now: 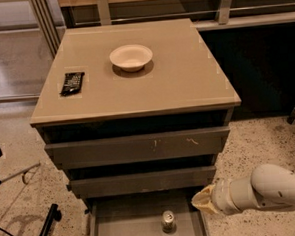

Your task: Pick 7up can from bottom drawer and place on counter

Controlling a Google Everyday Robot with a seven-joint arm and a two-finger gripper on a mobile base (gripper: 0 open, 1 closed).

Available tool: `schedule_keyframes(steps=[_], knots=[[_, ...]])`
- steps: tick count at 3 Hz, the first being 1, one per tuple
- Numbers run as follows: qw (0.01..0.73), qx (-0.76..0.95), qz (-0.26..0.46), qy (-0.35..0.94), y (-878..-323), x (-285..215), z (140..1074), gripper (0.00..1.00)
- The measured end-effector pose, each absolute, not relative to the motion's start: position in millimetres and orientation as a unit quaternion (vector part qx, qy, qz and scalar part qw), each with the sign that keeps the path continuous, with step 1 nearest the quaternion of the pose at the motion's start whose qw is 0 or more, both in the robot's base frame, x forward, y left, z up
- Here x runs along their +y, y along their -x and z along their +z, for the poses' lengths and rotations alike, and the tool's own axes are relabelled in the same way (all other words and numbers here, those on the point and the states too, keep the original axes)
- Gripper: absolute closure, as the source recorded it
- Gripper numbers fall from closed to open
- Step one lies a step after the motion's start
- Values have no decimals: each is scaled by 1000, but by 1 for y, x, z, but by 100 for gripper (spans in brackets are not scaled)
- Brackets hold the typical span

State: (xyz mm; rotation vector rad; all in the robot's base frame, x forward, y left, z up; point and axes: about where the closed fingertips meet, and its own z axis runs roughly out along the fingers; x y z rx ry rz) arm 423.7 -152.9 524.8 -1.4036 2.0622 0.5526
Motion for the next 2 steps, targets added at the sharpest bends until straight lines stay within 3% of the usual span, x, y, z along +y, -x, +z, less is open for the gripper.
schedule_keyframes(steps=[2], knots=[[319,753,205,538,-454,-141,414,100]])
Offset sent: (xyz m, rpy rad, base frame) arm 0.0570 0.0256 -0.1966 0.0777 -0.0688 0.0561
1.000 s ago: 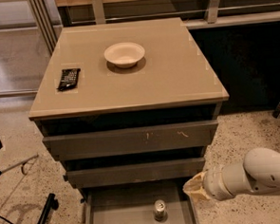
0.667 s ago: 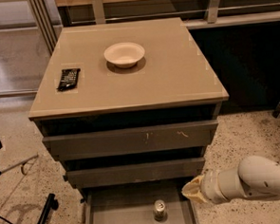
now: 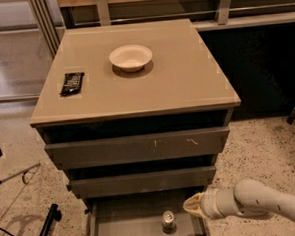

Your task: Pick 7up can from bottom drawer and place on counter

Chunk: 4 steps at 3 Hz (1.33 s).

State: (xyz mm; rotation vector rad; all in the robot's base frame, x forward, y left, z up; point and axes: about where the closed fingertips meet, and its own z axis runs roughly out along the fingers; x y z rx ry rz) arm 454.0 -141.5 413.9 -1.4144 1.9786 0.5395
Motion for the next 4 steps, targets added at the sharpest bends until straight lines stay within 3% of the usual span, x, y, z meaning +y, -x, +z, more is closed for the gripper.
schedule_keyframes(steps=[1,2,4], knots=[[315,751,230,534,-469,-129,344,100],[315,751,230,534,-469,-129,344,100],[303,764,190,538,-474,-150,287,55]])
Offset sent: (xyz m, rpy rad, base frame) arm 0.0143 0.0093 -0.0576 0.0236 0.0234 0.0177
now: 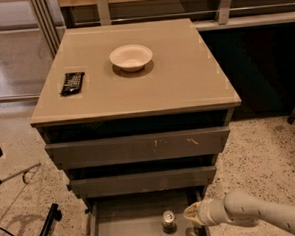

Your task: Pick 7up can from bottom drawer and place on counter

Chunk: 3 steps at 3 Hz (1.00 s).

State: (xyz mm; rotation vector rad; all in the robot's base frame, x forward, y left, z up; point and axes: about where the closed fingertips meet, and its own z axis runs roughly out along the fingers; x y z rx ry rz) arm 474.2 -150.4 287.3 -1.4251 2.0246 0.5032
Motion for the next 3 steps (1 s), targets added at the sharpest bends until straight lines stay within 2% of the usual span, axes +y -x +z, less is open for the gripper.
schedule_keyframes(steps=[2,3], knots=[[304,761,186,542,-482,-150,246,8],[311,754,197,544,-487,-139,231,3]])
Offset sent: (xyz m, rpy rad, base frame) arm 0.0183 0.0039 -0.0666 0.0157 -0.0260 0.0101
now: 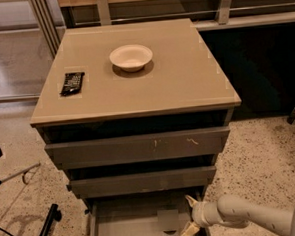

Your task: Pick 7up can from bottom drawer and place on counter

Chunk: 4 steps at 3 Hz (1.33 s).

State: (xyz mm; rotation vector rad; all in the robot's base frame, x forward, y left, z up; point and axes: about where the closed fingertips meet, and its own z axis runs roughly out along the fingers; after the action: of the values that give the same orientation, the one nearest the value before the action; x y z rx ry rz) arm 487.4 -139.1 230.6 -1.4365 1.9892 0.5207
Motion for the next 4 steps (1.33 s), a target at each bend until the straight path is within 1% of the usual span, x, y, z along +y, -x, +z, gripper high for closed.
schedule_keyframes(steps=[1,2,3,4], knots=[[319,745,211,546,-493,-125,218,6],[327,738,224,546,-499,-110,209,23],[330,733,237,546,-503,-99,202,32],[331,729,248,545,-504,-90,196,30]])
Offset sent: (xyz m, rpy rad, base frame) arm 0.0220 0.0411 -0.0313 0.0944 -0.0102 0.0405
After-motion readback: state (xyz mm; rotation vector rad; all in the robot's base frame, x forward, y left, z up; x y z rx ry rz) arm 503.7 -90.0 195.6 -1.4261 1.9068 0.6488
